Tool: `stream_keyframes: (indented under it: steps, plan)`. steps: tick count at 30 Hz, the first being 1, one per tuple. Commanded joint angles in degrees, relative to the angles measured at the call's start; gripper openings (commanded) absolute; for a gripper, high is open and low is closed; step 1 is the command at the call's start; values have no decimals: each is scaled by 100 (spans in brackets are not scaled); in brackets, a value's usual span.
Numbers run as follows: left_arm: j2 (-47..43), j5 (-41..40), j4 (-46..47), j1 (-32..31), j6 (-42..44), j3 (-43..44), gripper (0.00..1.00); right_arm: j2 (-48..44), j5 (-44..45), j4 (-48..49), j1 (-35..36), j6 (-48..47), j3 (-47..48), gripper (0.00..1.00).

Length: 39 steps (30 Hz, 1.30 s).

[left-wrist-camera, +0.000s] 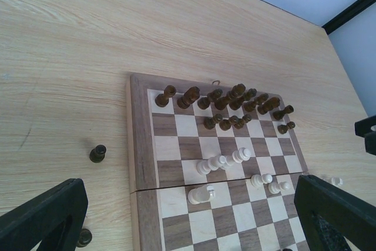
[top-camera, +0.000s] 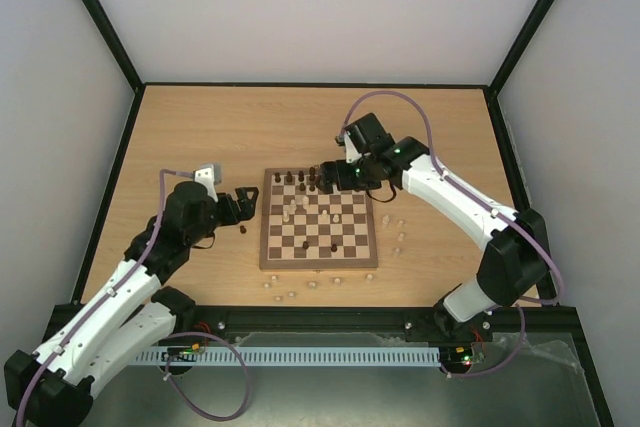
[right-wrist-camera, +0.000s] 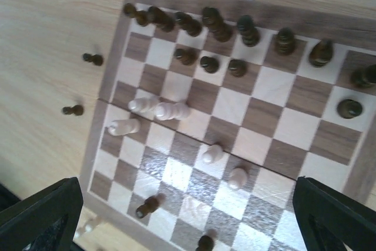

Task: Set up the chess pieces on the board
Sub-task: Pick up the chess piece from the chessboard.

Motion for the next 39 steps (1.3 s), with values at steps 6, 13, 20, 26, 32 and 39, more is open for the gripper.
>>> stream_keyframes:
  steps: [6,13,20,26,32,39]
  plan:
    - [-199,224,-164,-16,-70,43,99,-245,30,-646,642,38,147,99]
    - [-364,113,-170,-16,-223,-30,99,-647,1993,-966,1320,669,-557,88]
    - [-448,76,-103,-16,-275,-132,99,-673,1982,-767,1753,1011,-1201,70]
    - [-457,143,60,-16,-314,-280,99,-300,1907,-582,2167,1178,-1342,59]
    - [-436,110,46,-16,-307,-318,99,93,1772,-370,2207,1152,-1399,45]
    - [-445,83,58,-16,-321,-392,99,395,1701,-246,2215,1127,-1405,38]
